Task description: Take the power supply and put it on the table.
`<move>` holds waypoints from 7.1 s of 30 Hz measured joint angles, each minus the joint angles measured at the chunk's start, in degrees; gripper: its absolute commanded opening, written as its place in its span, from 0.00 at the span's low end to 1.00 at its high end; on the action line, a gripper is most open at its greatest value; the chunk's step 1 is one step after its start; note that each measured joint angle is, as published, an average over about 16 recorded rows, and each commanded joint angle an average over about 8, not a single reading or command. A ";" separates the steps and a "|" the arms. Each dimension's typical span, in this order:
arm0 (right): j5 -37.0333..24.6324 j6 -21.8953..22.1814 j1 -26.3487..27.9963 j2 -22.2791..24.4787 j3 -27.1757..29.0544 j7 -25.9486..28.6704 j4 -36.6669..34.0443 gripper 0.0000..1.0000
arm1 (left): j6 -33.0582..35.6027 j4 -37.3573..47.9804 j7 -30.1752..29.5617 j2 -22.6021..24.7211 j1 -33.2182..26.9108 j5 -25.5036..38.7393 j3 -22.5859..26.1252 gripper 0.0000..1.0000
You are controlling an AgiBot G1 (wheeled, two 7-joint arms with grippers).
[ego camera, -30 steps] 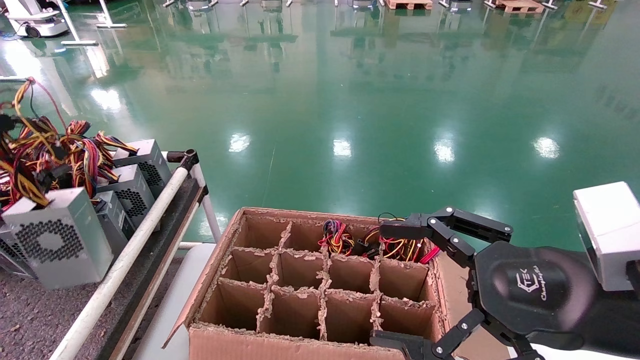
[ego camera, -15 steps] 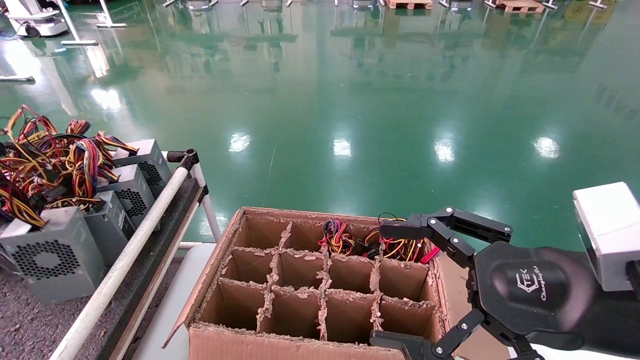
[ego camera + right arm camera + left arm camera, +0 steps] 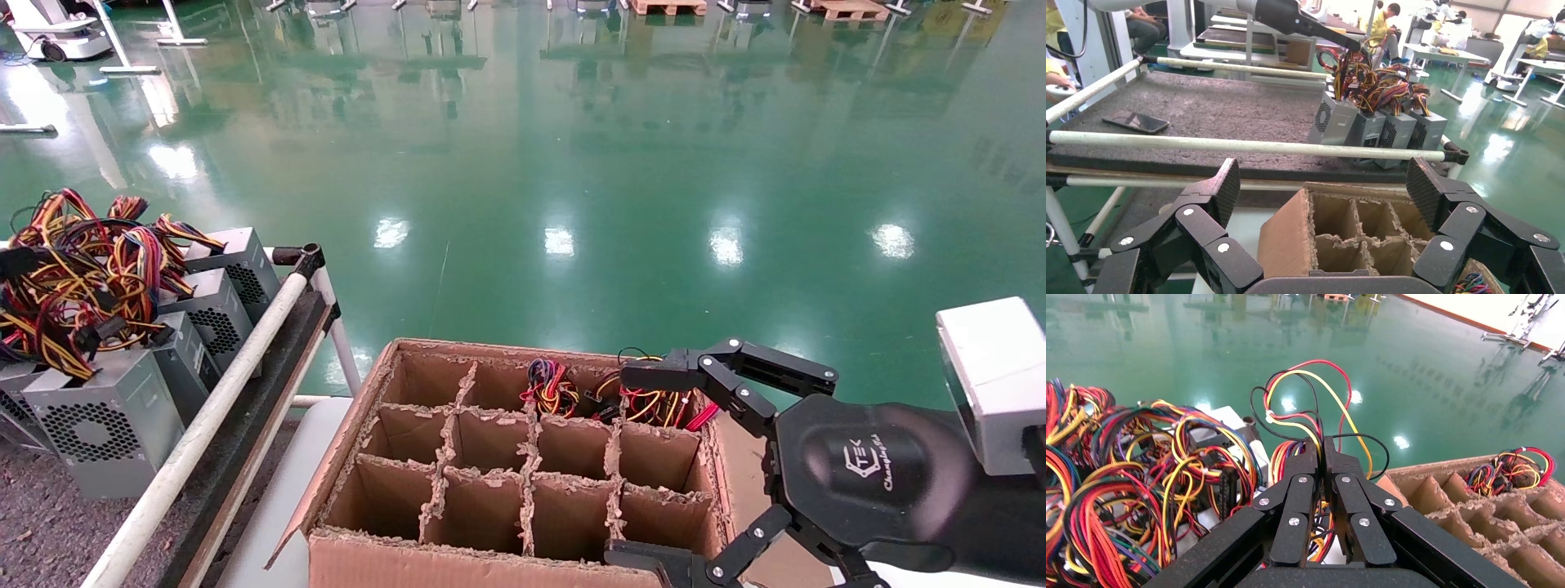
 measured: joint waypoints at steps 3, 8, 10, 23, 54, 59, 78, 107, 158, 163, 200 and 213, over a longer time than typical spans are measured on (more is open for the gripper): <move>0.00 0.00 0.00 0.00 -0.01 0.00 0.00 1.00 | -0.16 -0.03 0.45 0.19 0.85 -0.30 -0.01 0.00; 0.01 0.01 0.00 0.01 -0.01 -0.01 0.00 1.00 | -0.55 -0.27 1.19 0.44 2.21 -0.84 -0.08 0.00; 0.01 0.01 0.00 0.01 -0.02 -0.01 0.00 1.00 | -0.76 -0.46 1.52 0.49 2.68 -1.00 -0.13 0.00; 0.03 0.02 0.00 0.02 -0.03 -0.02 -0.01 1.00 | -1.81 -1.97 3.15 0.36 3.99 -1.25 -0.50 1.00; 0.05 0.02 0.01 0.02 -0.05 -0.04 -0.04 1.00 | -5.27 -5.06 9.83 7.42 -2.82 0.11 -1.58 1.00; 0.05 0.01 0.02 0.02 -0.06 -0.04 -0.05 1.00 | -6.89 -3.80 12.32 14.41 -9.94 3.43 0.05 1.00; 0.08 0.03 0.02 0.03 -0.09 -0.06 -0.06 1.00 | -25.59 29.70 20.23 47.13 -41.34 20.54 8.86 1.00; 0.11 0.04 0.04 0.04 -0.14 -0.09 -0.10 1.00 | -10.38 8.09 16.41 37.78 -24.49 12.43 2.94 1.00; 0.17 0.09 0.04 0.07 -0.19 -0.13 -0.12 1.00 | 15.92 -30.23 10.75 17.69 3.88 0.78 -5.15 1.00; 0.17 0.08 0.04 0.07 -0.19 -0.13 -0.12 1.00 | 15.67 -29.87 10.79 17.88 3.60 0.93 -5.05 1.00; 0.17 0.08 0.05 0.07 -0.19 -0.13 -0.12 1.00 | 15.17 -29.19 10.89 18.23 3.11 1.24 -4.87 1.00; 0.16 0.08 0.05 0.07 -0.19 -0.13 -0.12 1.00 | 15.14 -29.15 10.89 18.25 3.07 1.24 -4.87 1.00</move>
